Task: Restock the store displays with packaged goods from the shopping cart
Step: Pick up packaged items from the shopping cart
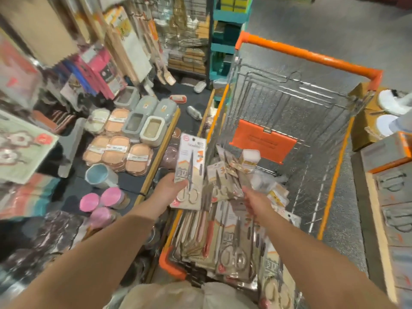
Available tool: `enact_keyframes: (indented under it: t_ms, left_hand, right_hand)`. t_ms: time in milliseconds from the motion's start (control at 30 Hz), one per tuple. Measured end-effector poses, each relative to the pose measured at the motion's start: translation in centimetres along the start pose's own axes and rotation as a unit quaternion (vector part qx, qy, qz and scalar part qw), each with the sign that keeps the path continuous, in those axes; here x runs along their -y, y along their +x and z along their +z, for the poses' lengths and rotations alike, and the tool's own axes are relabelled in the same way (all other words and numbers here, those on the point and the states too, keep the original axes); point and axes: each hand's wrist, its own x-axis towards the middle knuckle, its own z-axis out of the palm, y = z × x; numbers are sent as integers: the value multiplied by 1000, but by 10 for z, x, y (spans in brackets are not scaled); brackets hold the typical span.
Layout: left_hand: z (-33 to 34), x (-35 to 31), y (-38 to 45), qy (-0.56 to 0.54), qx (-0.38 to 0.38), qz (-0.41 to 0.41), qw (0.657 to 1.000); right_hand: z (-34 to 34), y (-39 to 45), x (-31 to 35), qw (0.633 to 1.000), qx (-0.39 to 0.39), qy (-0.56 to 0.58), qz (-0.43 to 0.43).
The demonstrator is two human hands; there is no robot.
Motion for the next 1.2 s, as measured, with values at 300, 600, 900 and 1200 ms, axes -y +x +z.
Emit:
enact_keyframes:
  t_ms: [300, 600, 900, 1200]
  left_hand:
    - [0, 16, -9, 32, -22, -33, 999]
    - [0, 18, -25, -20, -32, -20, 999]
    - [18, -13, -68, -175, -72, -3, 982]
    - [7, -69, -144, -243, -177, 117, 947]
  right_hand:
    - [56, 43, 26, 977, -22, -209, -47]
    - [49, 27, 28, 974, -66, -192, -100]
    - [-11, -29, 19, 985, -33, 124, -113]
    - [-13, -142, 93, 945, 156, 116, -264]
